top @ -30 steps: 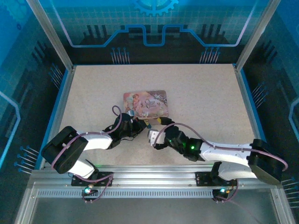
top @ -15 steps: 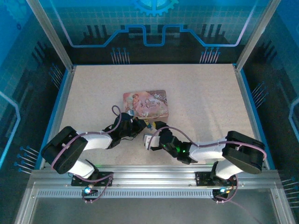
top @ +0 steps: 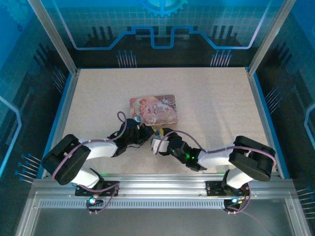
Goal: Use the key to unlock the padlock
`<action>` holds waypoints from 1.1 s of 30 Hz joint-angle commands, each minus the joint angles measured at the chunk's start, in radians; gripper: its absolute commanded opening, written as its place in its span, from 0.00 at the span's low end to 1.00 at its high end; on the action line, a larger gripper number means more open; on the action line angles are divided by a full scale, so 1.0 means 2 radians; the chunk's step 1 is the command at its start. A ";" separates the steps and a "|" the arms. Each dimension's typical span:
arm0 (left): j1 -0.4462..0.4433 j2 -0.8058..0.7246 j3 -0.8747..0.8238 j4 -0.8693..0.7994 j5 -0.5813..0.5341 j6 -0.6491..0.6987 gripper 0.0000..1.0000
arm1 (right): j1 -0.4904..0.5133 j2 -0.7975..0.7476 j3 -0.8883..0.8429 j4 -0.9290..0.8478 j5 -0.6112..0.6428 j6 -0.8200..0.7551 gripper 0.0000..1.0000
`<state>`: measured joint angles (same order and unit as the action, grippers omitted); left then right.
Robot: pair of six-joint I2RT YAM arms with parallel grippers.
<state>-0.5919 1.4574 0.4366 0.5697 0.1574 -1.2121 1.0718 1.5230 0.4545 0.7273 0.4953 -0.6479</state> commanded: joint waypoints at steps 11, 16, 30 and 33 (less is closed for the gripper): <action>-0.002 -0.015 0.003 0.001 0.029 -0.025 0.00 | -0.015 0.031 0.001 0.029 -0.007 0.024 0.42; -0.001 -0.014 0.005 0.001 0.030 -0.025 0.00 | -0.019 0.036 0.005 0.031 -0.008 0.028 0.35; -0.001 -0.014 0.006 0.002 0.031 -0.024 0.00 | -0.021 0.048 0.014 0.037 -0.015 0.037 0.25; -0.001 -0.013 0.007 0.001 0.032 -0.025 0.00 | -0.021 0.050 0.018 0.035 -0.018 0.037 0.25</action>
<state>-0.5919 1.4555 0.4366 0.5682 0.1581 -1.2213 1.0393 1.6100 0.4652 0.7647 0.4774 -0.5949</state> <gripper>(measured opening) 0.057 0.253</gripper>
